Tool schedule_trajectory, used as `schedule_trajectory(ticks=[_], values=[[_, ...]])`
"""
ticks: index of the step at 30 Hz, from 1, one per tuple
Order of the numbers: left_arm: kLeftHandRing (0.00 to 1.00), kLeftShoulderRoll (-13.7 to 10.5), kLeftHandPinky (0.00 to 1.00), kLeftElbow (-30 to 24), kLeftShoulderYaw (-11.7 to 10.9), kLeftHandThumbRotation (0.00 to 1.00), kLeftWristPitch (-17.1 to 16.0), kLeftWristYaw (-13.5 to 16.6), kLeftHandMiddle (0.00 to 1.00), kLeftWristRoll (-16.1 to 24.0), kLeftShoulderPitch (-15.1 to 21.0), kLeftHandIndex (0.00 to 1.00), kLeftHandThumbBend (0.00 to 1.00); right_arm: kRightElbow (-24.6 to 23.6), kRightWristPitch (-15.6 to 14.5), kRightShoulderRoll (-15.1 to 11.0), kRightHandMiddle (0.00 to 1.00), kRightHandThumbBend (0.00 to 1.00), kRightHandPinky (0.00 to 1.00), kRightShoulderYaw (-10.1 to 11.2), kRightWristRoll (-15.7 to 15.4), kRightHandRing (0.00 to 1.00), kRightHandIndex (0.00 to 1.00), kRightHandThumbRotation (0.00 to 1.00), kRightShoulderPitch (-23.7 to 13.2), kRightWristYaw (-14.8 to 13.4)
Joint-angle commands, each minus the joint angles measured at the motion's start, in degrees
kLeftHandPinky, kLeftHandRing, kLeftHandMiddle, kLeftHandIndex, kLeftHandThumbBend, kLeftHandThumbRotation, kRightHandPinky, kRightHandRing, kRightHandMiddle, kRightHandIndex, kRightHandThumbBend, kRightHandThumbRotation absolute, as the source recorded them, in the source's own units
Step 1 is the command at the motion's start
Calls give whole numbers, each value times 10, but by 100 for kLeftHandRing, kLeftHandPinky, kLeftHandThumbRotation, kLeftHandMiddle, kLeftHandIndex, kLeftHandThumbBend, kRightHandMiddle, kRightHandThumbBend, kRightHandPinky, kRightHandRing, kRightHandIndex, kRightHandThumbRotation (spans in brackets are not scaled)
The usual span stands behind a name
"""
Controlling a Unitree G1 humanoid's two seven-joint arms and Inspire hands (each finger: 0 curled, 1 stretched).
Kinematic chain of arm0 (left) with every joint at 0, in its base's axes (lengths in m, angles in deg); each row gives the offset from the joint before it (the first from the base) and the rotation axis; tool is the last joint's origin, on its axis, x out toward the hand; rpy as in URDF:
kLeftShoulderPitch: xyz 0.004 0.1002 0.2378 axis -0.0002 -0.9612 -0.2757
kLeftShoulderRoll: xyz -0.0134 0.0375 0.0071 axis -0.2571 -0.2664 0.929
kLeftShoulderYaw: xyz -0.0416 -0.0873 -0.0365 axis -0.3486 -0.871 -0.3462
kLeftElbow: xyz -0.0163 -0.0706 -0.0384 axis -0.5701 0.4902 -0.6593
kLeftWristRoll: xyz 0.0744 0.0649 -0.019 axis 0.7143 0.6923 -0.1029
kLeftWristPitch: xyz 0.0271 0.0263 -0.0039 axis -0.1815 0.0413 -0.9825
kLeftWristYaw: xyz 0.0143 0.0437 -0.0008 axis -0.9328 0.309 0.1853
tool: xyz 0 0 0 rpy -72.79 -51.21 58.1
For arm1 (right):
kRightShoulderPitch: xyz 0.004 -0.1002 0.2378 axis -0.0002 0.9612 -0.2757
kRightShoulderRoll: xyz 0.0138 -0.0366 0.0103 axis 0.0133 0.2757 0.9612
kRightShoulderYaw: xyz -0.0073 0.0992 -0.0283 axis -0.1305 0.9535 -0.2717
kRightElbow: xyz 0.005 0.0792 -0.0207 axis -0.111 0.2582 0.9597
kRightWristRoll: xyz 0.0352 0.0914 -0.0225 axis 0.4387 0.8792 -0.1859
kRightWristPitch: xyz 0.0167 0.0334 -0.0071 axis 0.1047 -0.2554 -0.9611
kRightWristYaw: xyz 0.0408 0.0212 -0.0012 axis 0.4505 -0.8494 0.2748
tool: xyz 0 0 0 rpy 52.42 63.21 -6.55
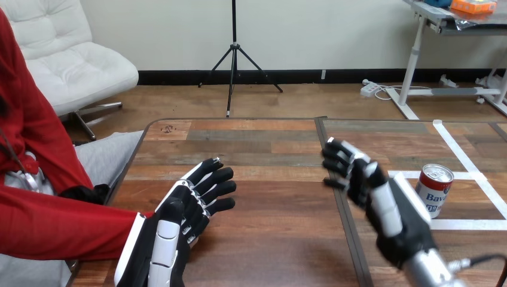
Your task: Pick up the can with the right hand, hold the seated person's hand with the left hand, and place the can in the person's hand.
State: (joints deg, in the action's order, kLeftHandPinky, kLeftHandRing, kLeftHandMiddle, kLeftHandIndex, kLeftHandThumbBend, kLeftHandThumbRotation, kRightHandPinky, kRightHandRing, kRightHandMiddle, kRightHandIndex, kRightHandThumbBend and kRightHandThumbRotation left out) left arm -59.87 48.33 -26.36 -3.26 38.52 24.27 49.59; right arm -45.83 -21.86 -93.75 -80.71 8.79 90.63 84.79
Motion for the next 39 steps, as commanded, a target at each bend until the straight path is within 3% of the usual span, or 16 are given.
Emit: schedule_trajectory(ticks=[1, 10, 17, 28, 34, 39], values=[[81, 17, 76, -8, -5, 100, -4, -9, 82, -10, 30, 83, 62, 72, 29, -19, 90, 94, 91, 42, 20, 91, 90, 100, -146, 1], [81, 18, 76, -11, -6, 100, -1, -7, 82, -7, 28, 83, 62, 155, 50, -43, 92, 94, 94, 58, 17, 93, 92, 100, -216, 10], [81, 18, 75, -15, -5, 100, 1, -4, 81, 0, 25, 82, 62, 231, 69, -66, 92, 96, 93, 68, 2, 93, 92, 100, -270, 0], [81, 18, 76, -18, -2, 100, 3, -11, 81, -11, 19, 82, 63, 339, 105, -104, 96, 92, 97, 67, -16, 97, 96, 100, -341, -2], [81, 18, 76, -18, -2, 100, 0, -10, 81, -8, 16, 82, 63, 399, 143, -130, 98, 91, 99, 56, -50, 99, 98, 100, -374, -25], [81, 18, 76, -16, -3, 100, -3, -11, 82, -8, 15, 82, 63, 437, 150, -149, 99, 93, 99, 47, -79, 99, 98, 100, -399, -51]])
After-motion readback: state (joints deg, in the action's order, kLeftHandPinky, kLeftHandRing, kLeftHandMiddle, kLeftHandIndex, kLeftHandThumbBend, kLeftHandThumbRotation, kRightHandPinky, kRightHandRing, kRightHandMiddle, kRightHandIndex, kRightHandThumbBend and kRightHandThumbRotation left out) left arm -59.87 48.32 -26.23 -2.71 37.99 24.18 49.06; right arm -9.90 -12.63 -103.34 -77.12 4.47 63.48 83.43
